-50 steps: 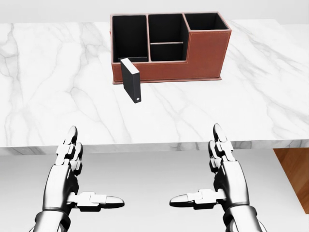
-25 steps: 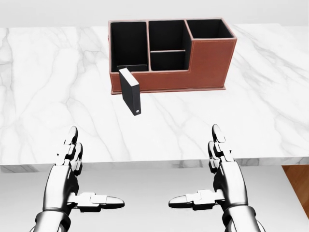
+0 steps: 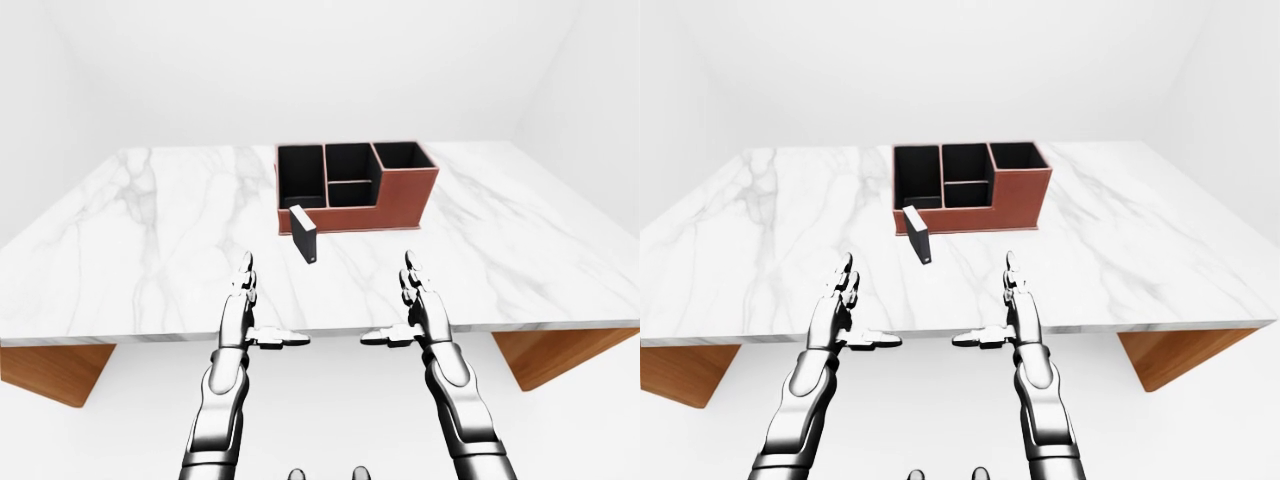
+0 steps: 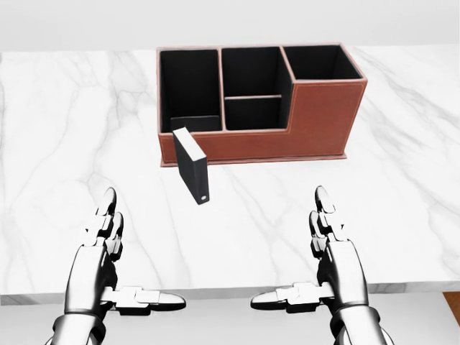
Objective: Pick up the book and place it in the right compartment of the caddy.
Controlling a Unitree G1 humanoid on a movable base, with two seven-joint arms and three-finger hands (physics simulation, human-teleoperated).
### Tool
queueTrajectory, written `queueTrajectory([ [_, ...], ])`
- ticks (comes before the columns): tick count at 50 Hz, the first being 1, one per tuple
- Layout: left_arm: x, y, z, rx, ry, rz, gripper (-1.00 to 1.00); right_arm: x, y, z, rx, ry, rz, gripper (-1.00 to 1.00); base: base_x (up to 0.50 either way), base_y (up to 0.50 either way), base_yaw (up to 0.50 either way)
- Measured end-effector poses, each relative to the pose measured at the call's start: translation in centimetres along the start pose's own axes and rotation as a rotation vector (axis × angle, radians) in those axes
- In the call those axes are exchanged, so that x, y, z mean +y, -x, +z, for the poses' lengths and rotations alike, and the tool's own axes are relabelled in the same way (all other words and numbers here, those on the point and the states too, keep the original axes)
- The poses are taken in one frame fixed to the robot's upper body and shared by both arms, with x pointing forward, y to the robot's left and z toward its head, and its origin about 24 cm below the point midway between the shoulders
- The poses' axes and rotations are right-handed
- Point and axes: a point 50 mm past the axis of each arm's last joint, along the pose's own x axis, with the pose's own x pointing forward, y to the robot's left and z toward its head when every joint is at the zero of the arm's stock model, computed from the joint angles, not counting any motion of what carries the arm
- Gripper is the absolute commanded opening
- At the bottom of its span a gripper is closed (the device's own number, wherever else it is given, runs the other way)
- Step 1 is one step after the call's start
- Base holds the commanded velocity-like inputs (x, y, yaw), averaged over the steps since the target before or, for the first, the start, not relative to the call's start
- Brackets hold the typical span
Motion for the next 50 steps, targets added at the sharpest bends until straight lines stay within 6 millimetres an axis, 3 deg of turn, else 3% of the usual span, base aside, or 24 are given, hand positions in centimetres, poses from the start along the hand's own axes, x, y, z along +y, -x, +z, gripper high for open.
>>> queueTrajectory([
  [50,-0.02,0.03,-0.02,-0.001,-0.002,-0.002,1.0,0.07,-0.03,-0.21,0.013,-0.007,-0.001,1.0,0.24,0.0,0.0],
])
